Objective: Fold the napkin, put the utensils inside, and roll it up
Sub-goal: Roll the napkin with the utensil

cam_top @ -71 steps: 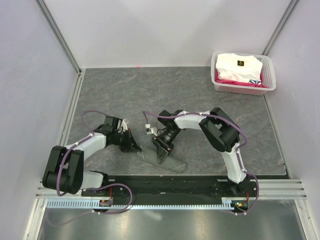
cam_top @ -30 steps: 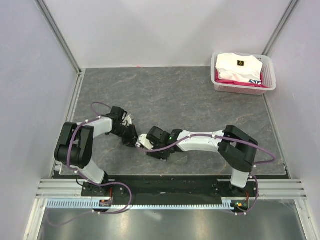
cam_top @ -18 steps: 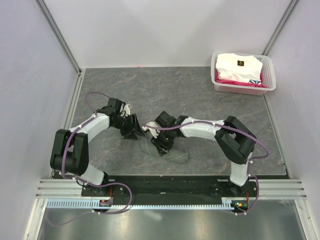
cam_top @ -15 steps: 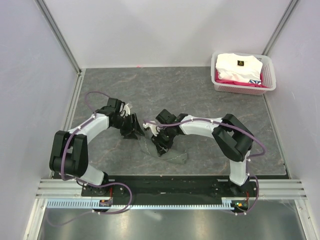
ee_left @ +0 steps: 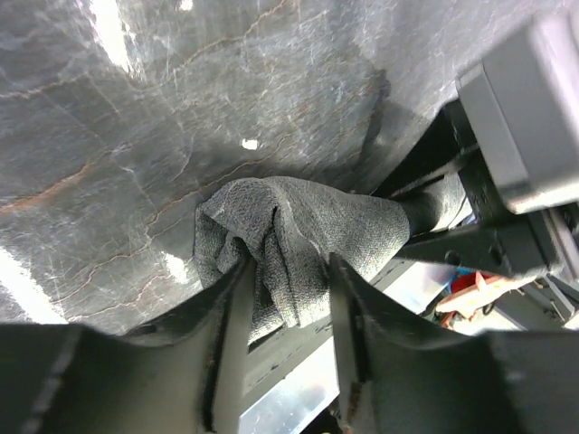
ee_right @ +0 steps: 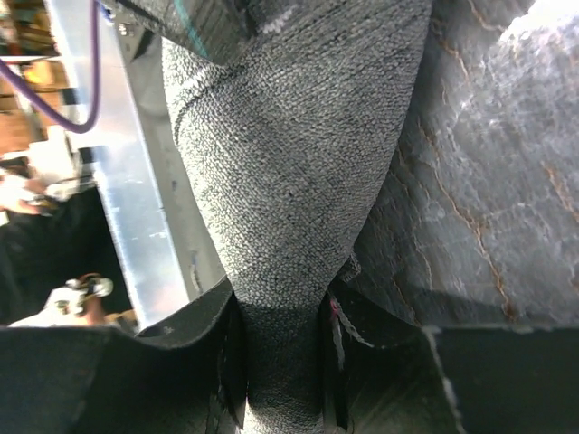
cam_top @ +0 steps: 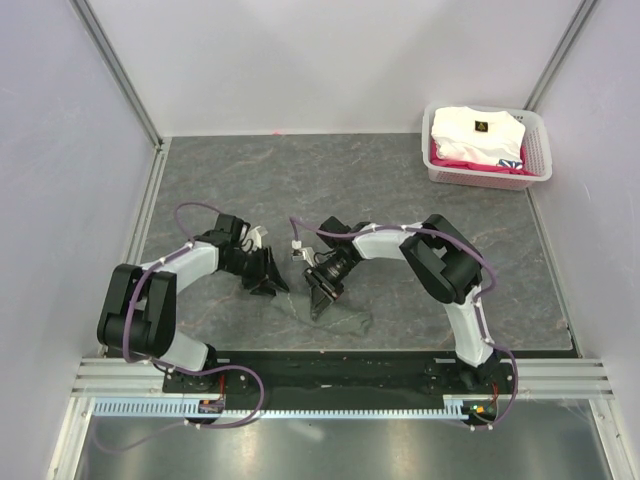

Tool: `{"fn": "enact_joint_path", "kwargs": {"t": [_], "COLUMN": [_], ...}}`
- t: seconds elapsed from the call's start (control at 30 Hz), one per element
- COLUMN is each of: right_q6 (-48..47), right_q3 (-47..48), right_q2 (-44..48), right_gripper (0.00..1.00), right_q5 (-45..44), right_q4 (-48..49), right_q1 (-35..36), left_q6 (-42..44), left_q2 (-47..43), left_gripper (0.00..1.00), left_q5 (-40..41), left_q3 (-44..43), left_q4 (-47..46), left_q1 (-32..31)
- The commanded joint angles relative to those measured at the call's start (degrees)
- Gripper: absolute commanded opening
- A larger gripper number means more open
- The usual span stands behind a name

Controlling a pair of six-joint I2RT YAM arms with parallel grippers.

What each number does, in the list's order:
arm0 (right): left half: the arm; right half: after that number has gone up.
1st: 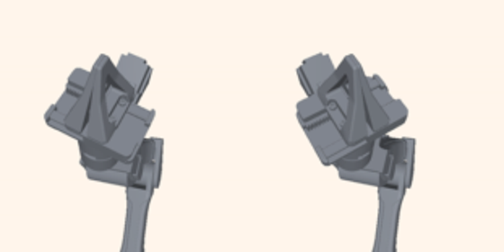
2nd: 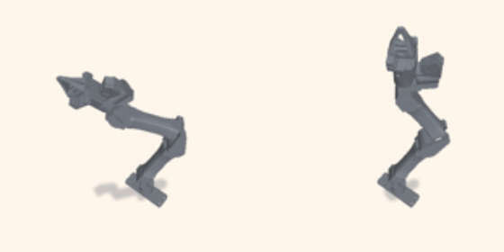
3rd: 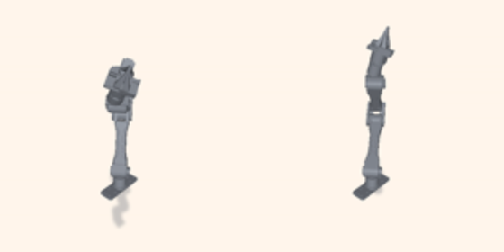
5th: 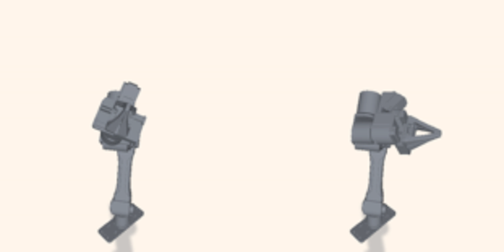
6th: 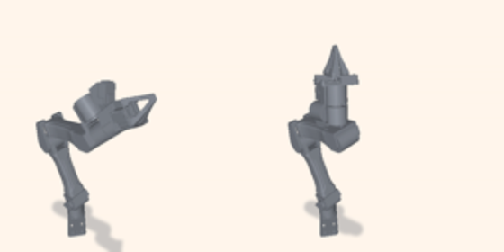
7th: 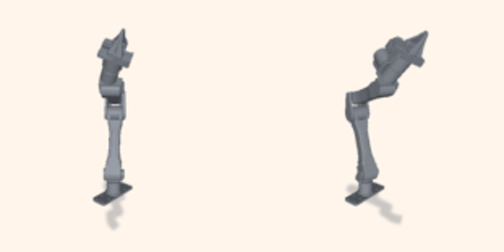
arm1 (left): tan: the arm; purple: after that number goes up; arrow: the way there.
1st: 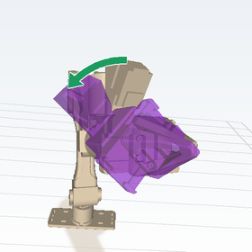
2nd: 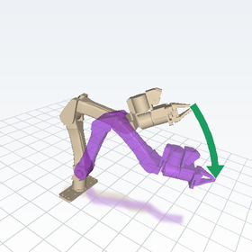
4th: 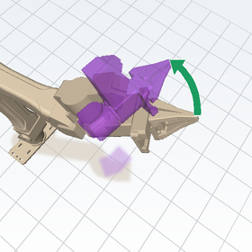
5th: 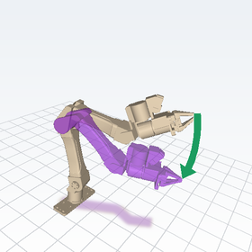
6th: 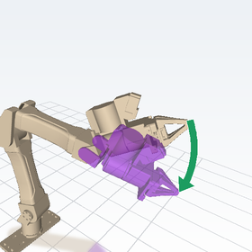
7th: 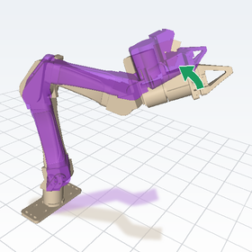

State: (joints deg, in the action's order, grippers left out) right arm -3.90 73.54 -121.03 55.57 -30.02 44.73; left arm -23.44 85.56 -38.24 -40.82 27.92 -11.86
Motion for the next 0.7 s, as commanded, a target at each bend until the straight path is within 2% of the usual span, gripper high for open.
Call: {"fn": "enact_joint_path", "kwargs": {"t": [0.0, 0.07, 0.1, 0.13, 0.2, 0.27, 0.4, 0.53, 0.67], "right_q6": [-3.7, -3.8, -3.7, -3.6, -3.0, -2.5, -0.2, -0.2, -2.5], "right_q3": [-0.4, -0.1, 0.0, 0.1, 0.2, 0.1, -1.5, -4.5, -8.5], "right_q2": [-5.3, -5.4, -5.4, -4.8, -3.8, -1.1, 6.0, 16.4, 23.0], "right_gripper": [0.39, 0.41, 0.42, 0.44, 0.56, 0.67, 0.82, 0.97, 0.98], "right_q5": [-5.6, -5.7, -5.9, -6.5, -9.3, -13.5, -23.0, -33.0, -40.9], "right_q4": [-4.3, -4.7, -4.8, -4.8, -4.7, -4.4, -1.5, 4.4, 7.6], "right_q1": [0.2, -0.2, -0.3, -0.3, -0.3, -0.4, -0.3, 0.7, 4.0], "left_q6": [1.3, 0.9, 0.9, 0.9, 0.4, 0.2, -0.7, -0.9, -1.0], "left_q2": [-0.7, -0.1, 0.7, 1.0, 2.4, 3.2, 4.2, 5.5, 6.8], "left_gripper": [0.38, 0.29, 0.19, 0.14, 0.03, 0.02, 0.02, 0.02, 0.02], "left_q5": [-3.8, -4.5, -4.3, -3.8, -2.7, -2.4, -1.7, -1.2, -0.9], "left_q3": [1.6, 2.1, 2.1, 2.2, 2.2, 2.0, 1.6, 0.3, -1.2], "left_q4": [-3.5, -4.5, -4.5, -4.5, -4.0, -3.5, -3.1, -2.0, -0.6], "left_q1": [0.1, 0.1, 0.1, 0.1, 0.1, 0.1, 0.1, 0.1, 0.1]}}
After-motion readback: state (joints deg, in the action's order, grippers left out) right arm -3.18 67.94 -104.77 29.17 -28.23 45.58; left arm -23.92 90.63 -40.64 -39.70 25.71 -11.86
